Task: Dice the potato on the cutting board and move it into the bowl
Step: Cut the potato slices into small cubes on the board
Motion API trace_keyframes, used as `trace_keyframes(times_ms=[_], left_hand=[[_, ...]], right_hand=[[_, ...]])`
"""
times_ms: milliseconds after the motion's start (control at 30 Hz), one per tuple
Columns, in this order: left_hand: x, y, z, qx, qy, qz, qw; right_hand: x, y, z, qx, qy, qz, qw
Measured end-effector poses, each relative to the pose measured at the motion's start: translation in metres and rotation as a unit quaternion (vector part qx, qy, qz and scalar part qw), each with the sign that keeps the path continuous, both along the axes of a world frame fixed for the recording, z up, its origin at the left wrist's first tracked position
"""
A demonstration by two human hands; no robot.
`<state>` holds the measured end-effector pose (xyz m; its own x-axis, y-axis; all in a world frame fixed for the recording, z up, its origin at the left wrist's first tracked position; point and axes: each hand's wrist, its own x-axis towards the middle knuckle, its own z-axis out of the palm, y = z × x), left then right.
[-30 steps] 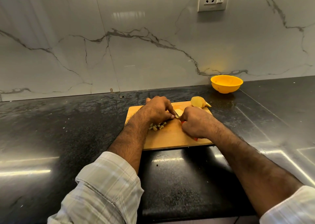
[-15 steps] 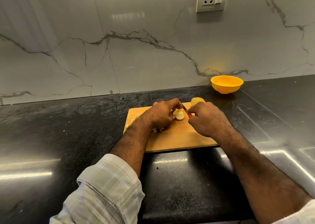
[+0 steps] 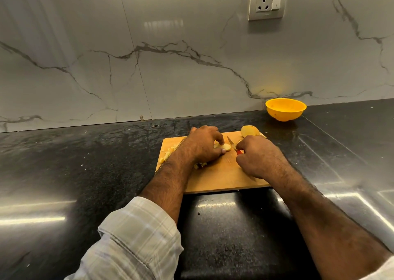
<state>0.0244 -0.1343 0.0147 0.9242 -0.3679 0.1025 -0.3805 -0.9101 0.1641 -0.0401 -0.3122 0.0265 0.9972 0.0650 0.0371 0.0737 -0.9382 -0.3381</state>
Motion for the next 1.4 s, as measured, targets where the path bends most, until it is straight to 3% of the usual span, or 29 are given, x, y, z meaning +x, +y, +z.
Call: trace_keyframes(times_ms=[133,700,967,1233,1400], left_hand=[[0.001,0.000,-0.002,-0.069,0.031,0.003,0.997],[0.000,-0.006,0.004,-0.094,0.067,0.037,0.993],[-0.001,-0.003,0.004,-0.096,0.057,0.014,0.994],[0.001,0.004,0.007,-0.111,0.073,0.024,0.991],[0.002,0.006,0.009,-0.112,0.081,0.020,0.990]], right_hand=[[-0.003,0.004,0.001,-0.003,-0.006,0.009,1.000],[-0.006,0.007,0.000,0.024,-0.011,0.021,0.999],[-0.005,0.022,0.003,-0.056,0.002,0.041,0.998],[-0.007,0.008,0.000,0.018,-0.004,0.027,0.999],[-0.010,0.017,0.002,-0.011,0.013,0.034,0.999]])
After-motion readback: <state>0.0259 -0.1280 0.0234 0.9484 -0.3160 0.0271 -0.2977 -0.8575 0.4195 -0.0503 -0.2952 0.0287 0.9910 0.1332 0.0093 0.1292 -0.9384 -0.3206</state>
